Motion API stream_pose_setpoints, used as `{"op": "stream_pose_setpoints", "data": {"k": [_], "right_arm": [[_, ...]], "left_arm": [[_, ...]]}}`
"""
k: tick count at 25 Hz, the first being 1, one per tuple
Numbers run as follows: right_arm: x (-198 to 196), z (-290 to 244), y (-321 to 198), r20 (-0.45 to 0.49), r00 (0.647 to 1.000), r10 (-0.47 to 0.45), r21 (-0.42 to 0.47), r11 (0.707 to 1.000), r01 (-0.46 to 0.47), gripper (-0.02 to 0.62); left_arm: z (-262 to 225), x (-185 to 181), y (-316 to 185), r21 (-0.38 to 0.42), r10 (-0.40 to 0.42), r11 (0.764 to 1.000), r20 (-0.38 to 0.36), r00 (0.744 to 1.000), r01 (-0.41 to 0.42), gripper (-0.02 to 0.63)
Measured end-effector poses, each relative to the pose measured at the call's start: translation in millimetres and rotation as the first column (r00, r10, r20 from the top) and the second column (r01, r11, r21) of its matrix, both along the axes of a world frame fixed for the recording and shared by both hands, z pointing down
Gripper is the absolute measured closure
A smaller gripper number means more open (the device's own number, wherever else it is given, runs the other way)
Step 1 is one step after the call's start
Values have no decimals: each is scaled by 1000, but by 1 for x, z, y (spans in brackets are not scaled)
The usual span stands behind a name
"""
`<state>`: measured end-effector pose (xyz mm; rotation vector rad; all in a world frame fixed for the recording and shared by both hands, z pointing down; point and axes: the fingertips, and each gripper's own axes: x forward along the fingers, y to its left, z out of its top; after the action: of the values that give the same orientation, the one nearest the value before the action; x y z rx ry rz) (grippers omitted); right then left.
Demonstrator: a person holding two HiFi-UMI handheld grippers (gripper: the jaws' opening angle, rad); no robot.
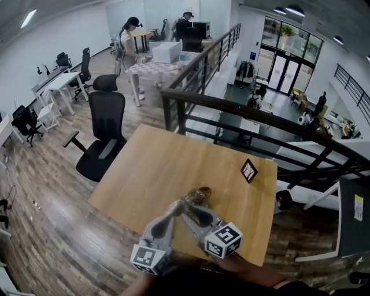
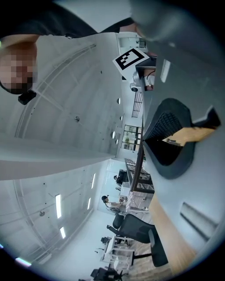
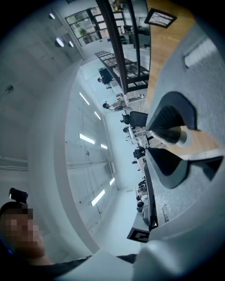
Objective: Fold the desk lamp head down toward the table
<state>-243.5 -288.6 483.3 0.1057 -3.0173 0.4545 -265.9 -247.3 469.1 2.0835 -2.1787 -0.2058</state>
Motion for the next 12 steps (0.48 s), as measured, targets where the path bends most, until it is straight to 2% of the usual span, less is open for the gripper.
{"op": "stream_pose_setpoints", "data": {"k": [4,6,12], "right_arm": [[-19,14,-9,-52,997,54,-18,998,-55,446],[-27,20,-12,-74,995,71,-46,996,-74,398],[-40,30,-22,-120,975,188,-18,981,-192,374]], "left_arm": [[-6,-23,-14,8,66,998,20,998,-67,604],[-10,-30,-21,4,104,995,16,994,-104,604],[-8,-45,-36,-11,243,970,14,970,-242,604]]}}
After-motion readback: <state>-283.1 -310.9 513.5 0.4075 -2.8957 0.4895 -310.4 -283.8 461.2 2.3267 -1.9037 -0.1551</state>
